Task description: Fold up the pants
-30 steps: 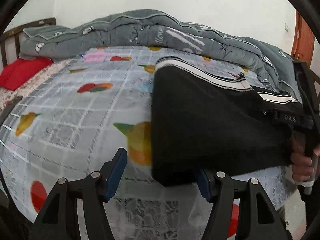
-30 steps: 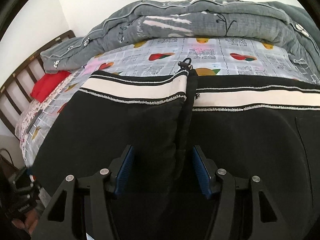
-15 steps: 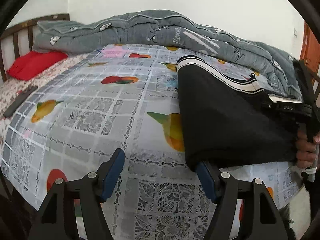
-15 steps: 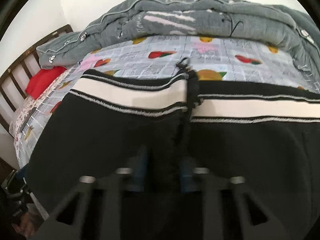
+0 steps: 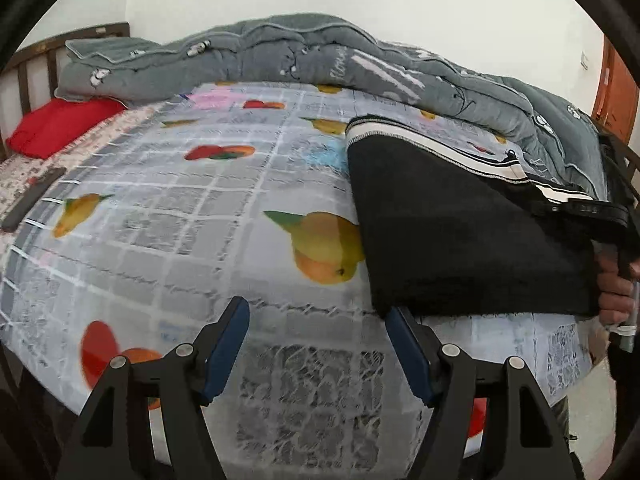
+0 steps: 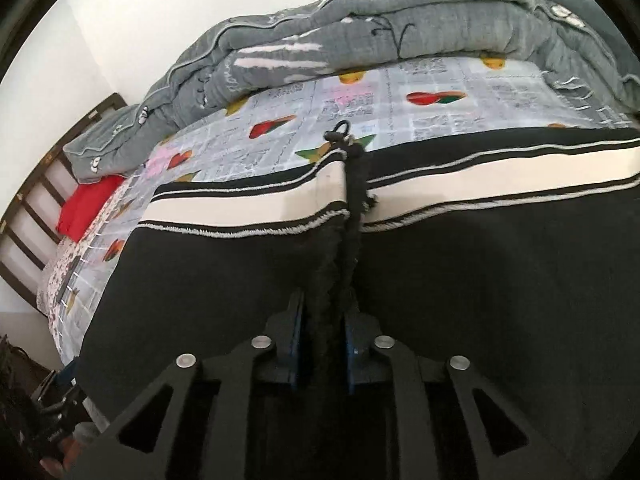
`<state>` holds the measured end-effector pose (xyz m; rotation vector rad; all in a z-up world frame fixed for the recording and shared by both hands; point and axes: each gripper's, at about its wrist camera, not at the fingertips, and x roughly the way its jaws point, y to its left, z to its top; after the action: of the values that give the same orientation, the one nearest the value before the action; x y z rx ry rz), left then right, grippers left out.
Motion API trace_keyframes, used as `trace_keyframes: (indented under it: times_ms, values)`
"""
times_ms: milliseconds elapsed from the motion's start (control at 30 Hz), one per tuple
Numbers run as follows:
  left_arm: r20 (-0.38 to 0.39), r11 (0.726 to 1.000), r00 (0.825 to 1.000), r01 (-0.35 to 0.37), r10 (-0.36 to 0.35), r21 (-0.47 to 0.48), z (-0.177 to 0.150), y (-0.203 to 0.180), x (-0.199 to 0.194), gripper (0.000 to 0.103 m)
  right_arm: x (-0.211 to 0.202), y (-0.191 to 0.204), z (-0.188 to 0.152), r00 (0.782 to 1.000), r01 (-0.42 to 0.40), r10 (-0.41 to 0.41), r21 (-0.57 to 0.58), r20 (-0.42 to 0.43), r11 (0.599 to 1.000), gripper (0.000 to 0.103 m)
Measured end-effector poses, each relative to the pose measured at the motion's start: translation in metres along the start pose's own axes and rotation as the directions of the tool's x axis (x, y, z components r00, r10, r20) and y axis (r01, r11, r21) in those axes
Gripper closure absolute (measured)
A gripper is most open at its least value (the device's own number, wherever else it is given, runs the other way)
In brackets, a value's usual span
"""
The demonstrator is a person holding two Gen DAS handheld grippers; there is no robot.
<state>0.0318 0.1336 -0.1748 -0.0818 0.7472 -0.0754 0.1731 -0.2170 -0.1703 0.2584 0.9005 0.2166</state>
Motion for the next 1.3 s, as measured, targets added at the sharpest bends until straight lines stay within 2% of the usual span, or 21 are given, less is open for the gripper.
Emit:
trace_keyframes:
  times_ms: [67, 200, 300, 367, 400, 467, 567, 667, 700, 767, 800, 867, 933, 1033, 1133, 1300]
  values:
    - [0.020, 0.999, 0.999, -0.033, 0.032, 0.018, -0.002, 0.002, -0.011, 0.034, -0.018, 0.002, -0.006, 0.999, 0.041, -0.040, -0.016, 0.035, 0.999, 0.076]
    - [0.054, 0.999, 0.998, -0.041, 0.040, 0.017, 0.005, 0.007, -0.029, 0.035, -0.056, 0.017, -0.030, 0.989, 0.125, -0.110, -0.144, 0.103, 0.982, 0.074]
    - [0.067, 0.999, 0.997, -0.039, 0.038, 0.014, 0.021, -0.001, -0.029, 0.035, -0.071, 0.019, -0.053, 0.990, 0.095, -0.072, -0.191, 0.124, 0.977, 0.073]
    - [0.077, 0.999, 0.996, -0.035, 0.034, 0.007, 0.033, -0.011, -0.026, 0.035, -0.064, 0.017, -0.067, 0.992, 0.096, -0.077, -0.200, 0.104, 0.975, 0.074]
    - [0.082, 0.999, 0.996, -0.034, 0.034, 0.001, 0.037, -0.016, -0.024, 0.035, -0.061, 0.013, -0.073, 0.992, 0.103, -0.086, -0.188, 0.097, 0.977, 0.072]
    - [0.083, 0.999, 0.996, -0.027, 0.028, -0.020, 0.045, -0.026, -0.017, 0.035, -0.063, 0.003, -0.081, 0.995, 0.061, -0.049, -0.133, 0.089, 0.989, 0.071]
    - [0.047, 0.999, 0.999, -0.002, 0.004, -0.047, 0.049, -0.036, 0.001, 0.035, -0.077, 0.003, -0.088, 0.996, 0.046, -0.034, -0.145, 0.085, 0.988, 0.069]
    - [-0.069, 1.000, 0.997, 0.015, -0.016, -0.015, 0.042, -0.051, 0.034, 0.034, -0.099, -0.002, -0.094, 0.992, 0.075, -0.055, -0.183, 0.110, 0.980, 0.065]
    - [-0.114, 0.999, 0.993, 0.036, -0.036, 0.003, 0.039, -0.056, 0.044, 0.034, -0.109, -0.015, -0.093, 0.992, 0.077, -0.059, -0.156, 0.116, 0.985, 0.063]
    - [-0.096, 0.997, 0.993, 0.072, -0.070, 0.011, 0.041, -0.060, 0.045, 0.034, -0.126, -0.051, -0.088, 0.993, 0.018, -0.015, -0.031, 0.113, 0.999, 0.063]
    - [-0.097, 0.997, 0.992, 0.078, -0.077, 0.003, 0.045, -0.060, 0.045, 0.034, -0.134, -0.071, -0.085, 0.992, 0.034, -0.037, 0.030, 0.124, 0.999, 0.063]
    - [-0.099, 0.996, 0.991, 0.089, -0.091, -0.027, 0.055, -0.056, 0.046, 0.035, -0.147, -0.102, -0.080, 0.978, 0.120, -0.134, 0.097, 0.159, 0.988, 0.060]
    - [-0.087, 0.996, 0.992, 0.084, -0.086, -0.026, 0.062, -0.056, 0.047, 0.035, -0.164, -0.144, -0.075, 0.948, 0.224, -0.260, 0.195, 0.184, 0.955, 0.056]
    - [-0.068, 0.998, 0.995, 0.068, -0.068, -0.012, 0.074, -0.058, 0.050, 0.035, -0.181, -0.191, -0.070, 0.920, 0.276, -0.344, 0.314, 0.188, 0.908, 0.052]
    - [-0.072, 0.996, 0.994, 0.079, -0.081, -0.030, 0.086, -0.055, 0.056, 0.035, -0.185, -0.227, -0.065, 0.903, 0.309, -0.397, 0.392, 0.167, 0.867, 0.051]
    - [-0.083, 0.997, 0.994, 0.070, -0.072, -0.024, 0.100, -0.061, 0.067, 0.037, -0.164, -0.258, -0.052, 0.928, 0.245, -0.343, 0.457, 0.143, 0.855, 0.051]
